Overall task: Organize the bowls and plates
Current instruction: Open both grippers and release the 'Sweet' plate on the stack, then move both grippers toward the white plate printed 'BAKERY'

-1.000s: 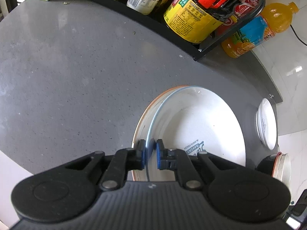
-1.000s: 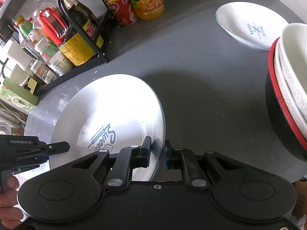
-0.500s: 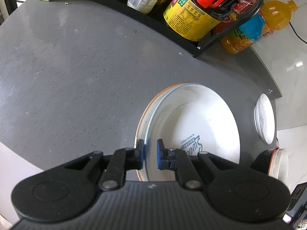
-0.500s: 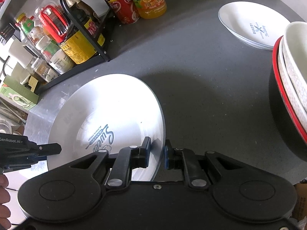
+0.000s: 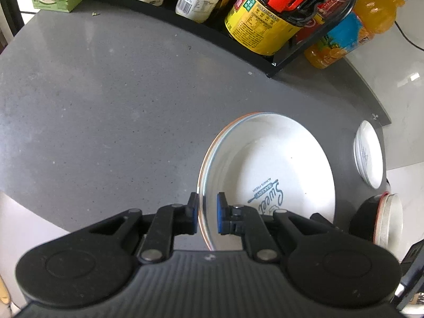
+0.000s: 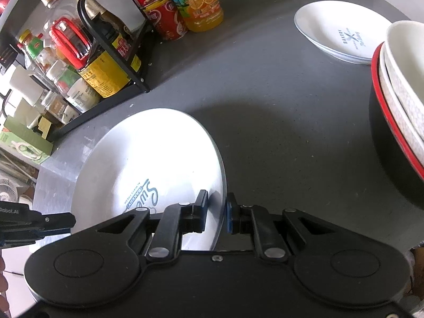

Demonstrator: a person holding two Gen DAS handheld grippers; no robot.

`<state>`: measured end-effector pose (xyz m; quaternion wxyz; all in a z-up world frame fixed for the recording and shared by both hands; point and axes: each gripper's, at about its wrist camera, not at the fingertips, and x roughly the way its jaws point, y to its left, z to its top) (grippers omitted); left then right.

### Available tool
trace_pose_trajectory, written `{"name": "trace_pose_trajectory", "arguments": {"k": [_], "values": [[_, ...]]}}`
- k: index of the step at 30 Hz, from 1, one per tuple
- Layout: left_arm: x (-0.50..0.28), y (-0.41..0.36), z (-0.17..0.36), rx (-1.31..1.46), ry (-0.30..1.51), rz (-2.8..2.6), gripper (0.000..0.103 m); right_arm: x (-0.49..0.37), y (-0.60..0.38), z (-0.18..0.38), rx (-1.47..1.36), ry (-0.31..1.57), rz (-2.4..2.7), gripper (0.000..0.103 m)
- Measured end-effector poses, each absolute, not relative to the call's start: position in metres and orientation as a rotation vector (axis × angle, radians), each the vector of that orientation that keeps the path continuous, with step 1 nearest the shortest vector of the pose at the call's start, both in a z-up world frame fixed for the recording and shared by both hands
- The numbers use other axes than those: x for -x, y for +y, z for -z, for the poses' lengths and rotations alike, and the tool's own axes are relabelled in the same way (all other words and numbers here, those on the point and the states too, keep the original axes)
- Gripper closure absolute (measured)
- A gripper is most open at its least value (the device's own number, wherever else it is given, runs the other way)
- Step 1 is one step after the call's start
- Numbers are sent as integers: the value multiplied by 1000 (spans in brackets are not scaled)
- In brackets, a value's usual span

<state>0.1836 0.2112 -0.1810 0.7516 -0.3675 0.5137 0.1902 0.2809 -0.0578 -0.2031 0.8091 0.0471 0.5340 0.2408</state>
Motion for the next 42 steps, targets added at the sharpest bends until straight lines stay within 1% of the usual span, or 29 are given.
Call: {"name": "trace_pose_trajectory", "arguments": {"k": [4,6,8,10,12,13,14,15,16,18,20,23,25,42], "values": [[-182,214,181,792,1122,-420,93,-281,-58,203,-106,1153,-504,88],[-183,214,180,787,1122,-413,93,-283,-59,201,-130,1182,-492,86],[-185,213,178,773,1122,-413,93,-282,-60,197,-146,1174,-485,81],[-188,213,176,756,1119,-416,90,-282,-61,193,-156,1163,-485,77],[-192,212,173,729,1111,-416,79,-282,-60,188,-161,1156,-483,71],[-195,212,170,715,1107,-418,75,-283,-60,185,-160,1148,-483,64],[-198,211,168,701,1102,-422,67,-283,-59,181,-156,1136,-482,57],[-201,210,165,690,1095,-427,58,-284,-58,178,-152,1126,-481,56],[-204,210,163,681,1086,-431,54,-285,-58,174,-148,1114,-482,55],[-210,208,157,666,1064,-438,43,-289,-57,168,-152,1084,-487,55],[-217,205,152,651,1054,-444,38,-294,-57,161,-162,1070,-495,52],[-231,199,146,637,1043,-432,36,-302,-59,150,-162,1039,-501,46],[-241,194,144,631,1043,-422,35,-308,-62,144,-169,1024,-505,44],[-337,117,131,603,1013,-318,35,-387,-150,107,-233,940,-412,43]]}}
